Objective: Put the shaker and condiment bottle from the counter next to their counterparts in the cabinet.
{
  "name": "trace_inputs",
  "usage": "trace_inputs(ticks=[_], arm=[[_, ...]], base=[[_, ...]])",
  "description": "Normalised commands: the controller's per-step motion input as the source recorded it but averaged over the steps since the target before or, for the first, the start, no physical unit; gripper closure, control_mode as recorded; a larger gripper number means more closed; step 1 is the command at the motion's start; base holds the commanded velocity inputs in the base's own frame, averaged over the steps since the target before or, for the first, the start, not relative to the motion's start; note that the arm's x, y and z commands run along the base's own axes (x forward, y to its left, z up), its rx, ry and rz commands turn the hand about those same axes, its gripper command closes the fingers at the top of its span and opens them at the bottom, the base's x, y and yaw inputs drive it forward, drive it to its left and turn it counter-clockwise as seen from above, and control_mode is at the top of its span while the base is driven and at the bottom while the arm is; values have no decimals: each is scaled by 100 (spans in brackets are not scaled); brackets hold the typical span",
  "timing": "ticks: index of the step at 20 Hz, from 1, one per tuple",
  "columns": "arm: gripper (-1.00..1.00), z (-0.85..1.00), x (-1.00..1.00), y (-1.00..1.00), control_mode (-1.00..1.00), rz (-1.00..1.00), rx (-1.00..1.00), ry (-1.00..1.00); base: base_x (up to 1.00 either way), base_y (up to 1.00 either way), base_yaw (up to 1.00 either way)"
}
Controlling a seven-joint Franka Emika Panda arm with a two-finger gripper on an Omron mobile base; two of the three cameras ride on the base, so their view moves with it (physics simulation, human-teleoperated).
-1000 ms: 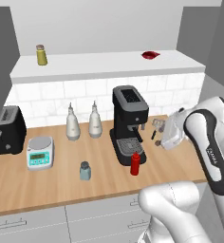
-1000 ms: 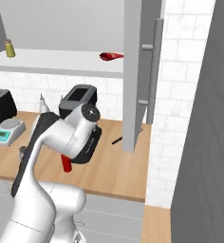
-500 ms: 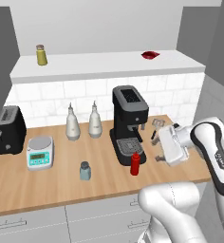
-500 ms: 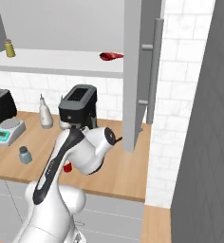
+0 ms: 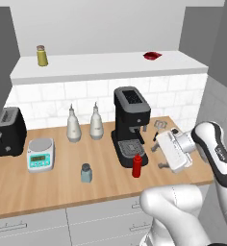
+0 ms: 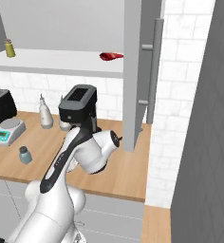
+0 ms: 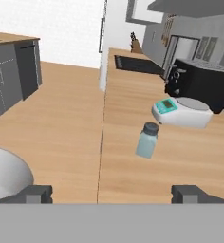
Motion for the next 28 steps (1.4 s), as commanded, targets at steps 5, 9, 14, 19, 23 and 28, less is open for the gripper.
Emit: trace_inputs(ticks=[5,9,14,19,23,28], arm=[[-100,-7,5,11,-100,0,0,-2],[-100,0,0,8,-100,-8,0,-11],[-100,-5,0,0,-100,-9,0,-8],[-100,-21,0,15,-100,-12,0,-11],[-100,-24,2,17,-100,-13,0,-10],[-100,-3,35,2,-100,-2,0,-1]], base=[[0,0,0],[0,0,0],[0,0,0],[0,0,0],[0,0,0],[0,0,0]])
